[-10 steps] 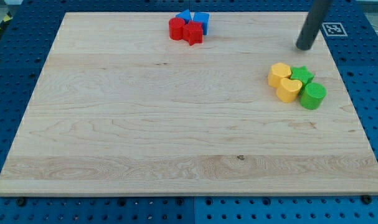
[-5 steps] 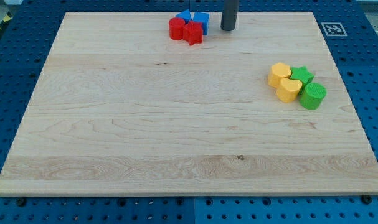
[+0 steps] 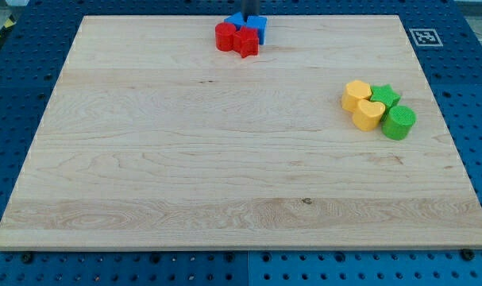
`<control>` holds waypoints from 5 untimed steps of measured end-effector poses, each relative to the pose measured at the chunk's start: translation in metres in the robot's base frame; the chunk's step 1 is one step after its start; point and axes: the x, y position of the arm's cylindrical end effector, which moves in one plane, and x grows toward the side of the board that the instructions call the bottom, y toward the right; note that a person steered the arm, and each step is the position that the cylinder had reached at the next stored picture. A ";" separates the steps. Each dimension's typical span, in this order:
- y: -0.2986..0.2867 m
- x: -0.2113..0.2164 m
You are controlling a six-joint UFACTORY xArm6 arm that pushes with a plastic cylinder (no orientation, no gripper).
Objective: Place the arm above the blue triangle
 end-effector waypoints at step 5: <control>-0.033 0.015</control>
